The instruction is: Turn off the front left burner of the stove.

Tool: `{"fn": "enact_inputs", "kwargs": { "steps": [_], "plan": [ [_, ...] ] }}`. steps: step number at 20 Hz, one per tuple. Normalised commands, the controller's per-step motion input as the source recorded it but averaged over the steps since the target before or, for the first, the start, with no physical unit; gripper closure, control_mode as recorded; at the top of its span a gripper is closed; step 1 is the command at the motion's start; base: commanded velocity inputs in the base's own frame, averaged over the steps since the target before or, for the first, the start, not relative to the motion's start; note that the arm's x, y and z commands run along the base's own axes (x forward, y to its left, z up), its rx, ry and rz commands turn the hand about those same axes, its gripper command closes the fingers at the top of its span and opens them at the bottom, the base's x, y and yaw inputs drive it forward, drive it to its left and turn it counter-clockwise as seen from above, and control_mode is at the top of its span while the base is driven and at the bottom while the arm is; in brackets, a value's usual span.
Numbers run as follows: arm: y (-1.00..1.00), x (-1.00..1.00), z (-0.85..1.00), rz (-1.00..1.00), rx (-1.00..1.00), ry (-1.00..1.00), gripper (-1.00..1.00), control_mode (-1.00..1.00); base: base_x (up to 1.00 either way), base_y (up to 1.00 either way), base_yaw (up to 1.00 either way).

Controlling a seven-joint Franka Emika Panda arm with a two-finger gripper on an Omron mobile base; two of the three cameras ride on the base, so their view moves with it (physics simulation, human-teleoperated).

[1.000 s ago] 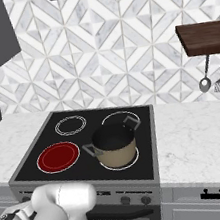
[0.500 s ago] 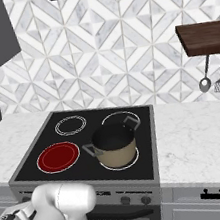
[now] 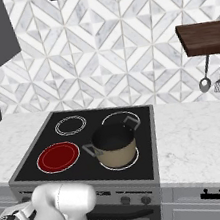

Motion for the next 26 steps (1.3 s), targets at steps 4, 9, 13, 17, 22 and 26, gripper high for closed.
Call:
{"fn": "enact_inputs", "kwargs": {
  "steps": [4, 9, 13, 17, 22, 26],
  "plan": [
    [0.0, 0.0, 0.0, 0.0, 0.0, 0.0, 1.0, -1.0, 0.0, 0.0, 0.0],
    [-0.07, 0.0, 0.0, 0.0, 0.0, 0.01, 1.0, -1.0, 0.0, 0.0, 0.0],
    [-0.01, 0.0, 0.0, 0.0, 0.0, 0.0, 1.0, -1.0, 0.0, 0.0, 0.0],
    [0.0, 0.0, 0.0, 0.0, 0.0, 0.0, 1.0, -1.0, 0.0, 0.0, 0.0],
    [0.0, 0.0, 0.0, 0.0, 0.0, 0.03, 1.0, -1.0, 0.0, 0.0, 0.0],
    [0.0, 0.0, 0.0, 0.0, 0.01, 0.04, 1.0, -1.0, 0.0, 0.0, 0.0]
  ]
}}
